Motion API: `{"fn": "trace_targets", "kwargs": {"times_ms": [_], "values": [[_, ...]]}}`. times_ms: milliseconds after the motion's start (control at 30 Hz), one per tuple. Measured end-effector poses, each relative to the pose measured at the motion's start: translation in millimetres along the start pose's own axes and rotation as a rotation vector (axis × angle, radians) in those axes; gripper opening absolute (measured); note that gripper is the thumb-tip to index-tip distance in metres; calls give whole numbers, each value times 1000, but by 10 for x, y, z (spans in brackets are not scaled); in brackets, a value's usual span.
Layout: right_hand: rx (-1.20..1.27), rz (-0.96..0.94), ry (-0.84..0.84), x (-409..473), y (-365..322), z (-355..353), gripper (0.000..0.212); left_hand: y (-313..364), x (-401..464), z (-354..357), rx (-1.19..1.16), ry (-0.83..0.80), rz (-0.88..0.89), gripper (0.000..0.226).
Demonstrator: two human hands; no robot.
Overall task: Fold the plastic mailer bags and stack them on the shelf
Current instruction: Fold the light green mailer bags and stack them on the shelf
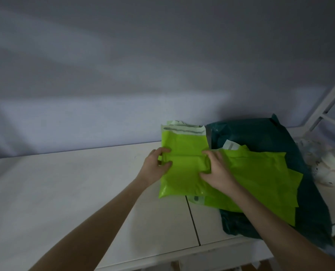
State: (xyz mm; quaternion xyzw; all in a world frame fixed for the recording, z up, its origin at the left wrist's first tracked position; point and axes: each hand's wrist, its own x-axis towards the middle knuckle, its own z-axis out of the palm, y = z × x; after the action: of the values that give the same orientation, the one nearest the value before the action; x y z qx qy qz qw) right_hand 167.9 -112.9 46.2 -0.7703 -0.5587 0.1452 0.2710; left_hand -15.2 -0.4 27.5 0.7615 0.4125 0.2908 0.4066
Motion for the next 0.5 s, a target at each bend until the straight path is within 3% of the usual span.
{"fn": "trace_targets", "kwargs": {"times_ms": [233, 500], "values": [[150, -50, 33, 41, -293, 173, 67, -69, -205, -453, -85, 78, 5, 33], [157, -153, -110, 10, -898, 799, 66, -514, -652, -1195, 35, 134, -99, 48]]}}
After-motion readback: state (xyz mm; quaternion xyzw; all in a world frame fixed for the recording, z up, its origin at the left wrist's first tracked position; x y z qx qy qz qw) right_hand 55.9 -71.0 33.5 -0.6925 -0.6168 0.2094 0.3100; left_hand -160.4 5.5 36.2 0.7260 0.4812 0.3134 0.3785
